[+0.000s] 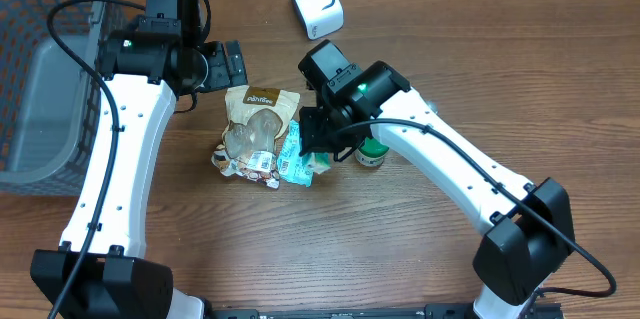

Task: Scan the item barcode
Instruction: 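Grasp the Kleenex pack with the right gripper and lift it, then carry the Kleenex pack left and set it beside the wipes pack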

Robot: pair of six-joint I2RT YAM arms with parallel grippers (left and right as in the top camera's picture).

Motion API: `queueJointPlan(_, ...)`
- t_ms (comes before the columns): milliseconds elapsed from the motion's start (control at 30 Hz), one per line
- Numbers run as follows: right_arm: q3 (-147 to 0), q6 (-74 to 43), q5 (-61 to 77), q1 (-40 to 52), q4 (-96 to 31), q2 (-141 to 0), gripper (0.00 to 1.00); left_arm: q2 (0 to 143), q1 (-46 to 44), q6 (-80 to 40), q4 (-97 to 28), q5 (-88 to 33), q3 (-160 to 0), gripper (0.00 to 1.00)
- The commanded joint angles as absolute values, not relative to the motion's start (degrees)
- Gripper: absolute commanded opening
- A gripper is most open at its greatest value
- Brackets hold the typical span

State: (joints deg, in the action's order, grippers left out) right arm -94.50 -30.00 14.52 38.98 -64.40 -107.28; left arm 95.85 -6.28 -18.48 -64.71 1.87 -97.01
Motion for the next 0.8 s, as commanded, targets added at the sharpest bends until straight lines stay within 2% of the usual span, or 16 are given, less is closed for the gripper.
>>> queueJointPlan(0, -91.3, -28.4, 18.4, 38.8, -62.7, -106.6, 0.04, 96.0, -6.4, -18.9, -64.5, 1.5, -97.5, 1.00)
queueJointPlan(133, -90.0, -27.9, 19.7, 37.8, -60.9, -106.6, 0.04, 96.0, -6.4, -18.9, -64.5, 1.5, -97.5, 1.00)
queueJointPlan(233, -90.0, -23.7, 27.3, 34.7, -61.3, -105.1, 0.04, 96.0, -6.4, -18.9, -64.5, 1.5, -97.5, 1.00)
queueJointPlan(500, -89.8, -16.9, 34.0, 30.4, -63.0, -101.7, 0.04, 96.0, -6.4, -18.9, -64.5, 1.5, -97.5, 1.00)
queueJointPlan(767, -80.2, -16.4, 39.0, 30.2, -51.6, -100.7, 0.04, 96.0, -6.4, -18.9, -64.5, 1.5, -97.5, 1.00)
